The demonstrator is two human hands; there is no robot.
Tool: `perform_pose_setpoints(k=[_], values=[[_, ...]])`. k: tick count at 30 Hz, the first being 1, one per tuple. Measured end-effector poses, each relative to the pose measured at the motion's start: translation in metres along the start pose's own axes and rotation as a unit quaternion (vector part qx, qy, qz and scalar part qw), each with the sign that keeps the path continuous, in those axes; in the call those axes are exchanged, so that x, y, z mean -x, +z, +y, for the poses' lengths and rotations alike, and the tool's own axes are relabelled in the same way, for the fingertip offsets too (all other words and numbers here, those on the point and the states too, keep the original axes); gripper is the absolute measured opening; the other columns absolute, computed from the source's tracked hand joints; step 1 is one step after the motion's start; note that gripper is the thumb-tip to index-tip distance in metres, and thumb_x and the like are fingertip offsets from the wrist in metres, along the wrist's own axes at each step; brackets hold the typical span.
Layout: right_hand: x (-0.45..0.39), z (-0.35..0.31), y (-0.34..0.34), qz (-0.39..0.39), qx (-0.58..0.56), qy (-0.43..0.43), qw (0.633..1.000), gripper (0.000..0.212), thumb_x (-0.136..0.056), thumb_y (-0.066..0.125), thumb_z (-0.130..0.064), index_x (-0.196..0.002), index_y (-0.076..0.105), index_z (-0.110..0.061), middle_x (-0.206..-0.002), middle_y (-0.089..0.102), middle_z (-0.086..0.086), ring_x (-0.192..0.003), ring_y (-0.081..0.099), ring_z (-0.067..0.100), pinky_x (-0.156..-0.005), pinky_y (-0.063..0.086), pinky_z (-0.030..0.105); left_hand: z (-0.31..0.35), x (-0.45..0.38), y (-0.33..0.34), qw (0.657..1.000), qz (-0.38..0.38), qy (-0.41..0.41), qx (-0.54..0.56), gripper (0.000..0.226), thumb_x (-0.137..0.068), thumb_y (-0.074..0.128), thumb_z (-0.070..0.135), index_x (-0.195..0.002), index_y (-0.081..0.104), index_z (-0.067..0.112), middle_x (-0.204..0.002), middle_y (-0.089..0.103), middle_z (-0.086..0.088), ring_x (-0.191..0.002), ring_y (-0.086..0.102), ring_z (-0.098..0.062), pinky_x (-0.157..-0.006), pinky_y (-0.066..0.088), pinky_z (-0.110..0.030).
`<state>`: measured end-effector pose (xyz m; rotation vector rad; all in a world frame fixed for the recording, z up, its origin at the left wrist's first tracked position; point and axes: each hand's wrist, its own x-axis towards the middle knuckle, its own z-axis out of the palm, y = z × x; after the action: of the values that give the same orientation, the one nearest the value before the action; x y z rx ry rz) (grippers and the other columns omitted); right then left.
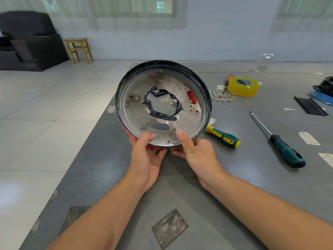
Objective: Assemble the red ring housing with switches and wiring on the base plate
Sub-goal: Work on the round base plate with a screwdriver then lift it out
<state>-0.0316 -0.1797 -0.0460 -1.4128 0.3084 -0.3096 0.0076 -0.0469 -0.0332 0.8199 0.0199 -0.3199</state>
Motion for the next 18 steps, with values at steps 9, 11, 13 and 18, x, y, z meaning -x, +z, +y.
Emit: perform_pose_setpoints(k=[9, 11, 13, 18], values=[[0.0039, -0.0044, 0.0010, -0.001, 0.000, -0.004, 1.000, 0.038, -0.091, 0.067, -0.053, -0.099, 0.077, -0.017, -0.098, 0.081, -0.001, -0.092, 0.077, 0.017, -0.087, 0.062, 0.039, 0.0010, 0.0032, 0.0023, 1.000, 0.016, 0.017, -0.009, 0.079, -0.073, 0.061, 0.017, -0.151, 0.045, 0.014, -0.139, 0.065, -0.018, -0.119, 0.067, -0.030, -0.085, 0.062, -0.038], [0.0042, -0.0052, 0.0010, 0.000, 0.001, -0.005, 1.000, 0.037, -0.092, 0.066, -0.053, -0.096, 0.077, -0.019, -0.097, 0.081, -0.001, -0.091, 0.078, 0.017, -0.087, 0.063, 0.039, 0.0009, 0.0033, 0.0019, 1.000, 0.016, 0.013, -0.012, 0.079, -0.074, 0.062, 0.018, -0.151, 0.044, 0.014, -0.139, 0.066, -0.017, -0.127, 0.065, -0.034, -0.086, 0.062, -0.038], [0.0046, -0.0055, 0.0011, 0.003, 0.001, -0.007, 1.000, 0.037, -0.092, 0.065, -0.054, -0.095, 0.077, -0.019, -0.097, 0.081, 0.000, -0.091, 0.078, 0.017, -0.088, 0.062, 0.040, 0.0008, 0.0035, 0.0020, 1.000, 0.015, 0.010, -0.014, 0.079, -0.074, 0.062, 0.018, -0.151, 0.043, 0.014, -0.139, 0.066, -0.017, -0.131, 0.062, -0.036, -0.086, 0.062, -0.038], [0.0044, -0.0057, 0.0007, 0.004, 0.001, -0.007, 1.000, 0.038, -0.092, 0.065, -0.054, -0.096, 0.077, -0.018, -0.097, 0.081, 0.001, -0.091, 0.078, 0.018, -0.088, 0.062, 0.041, 0.0010, 0.0033, 0.0030, 1.000, 0.011, 0.008, -0.019, 0.080, -0.075, 0.063, 0.020, -0.152, 0.041, 0.012, -0.140, 0.065, -0.018, -0.133, 0.060, -0.036, -0.090, 0.062, -0.039]])
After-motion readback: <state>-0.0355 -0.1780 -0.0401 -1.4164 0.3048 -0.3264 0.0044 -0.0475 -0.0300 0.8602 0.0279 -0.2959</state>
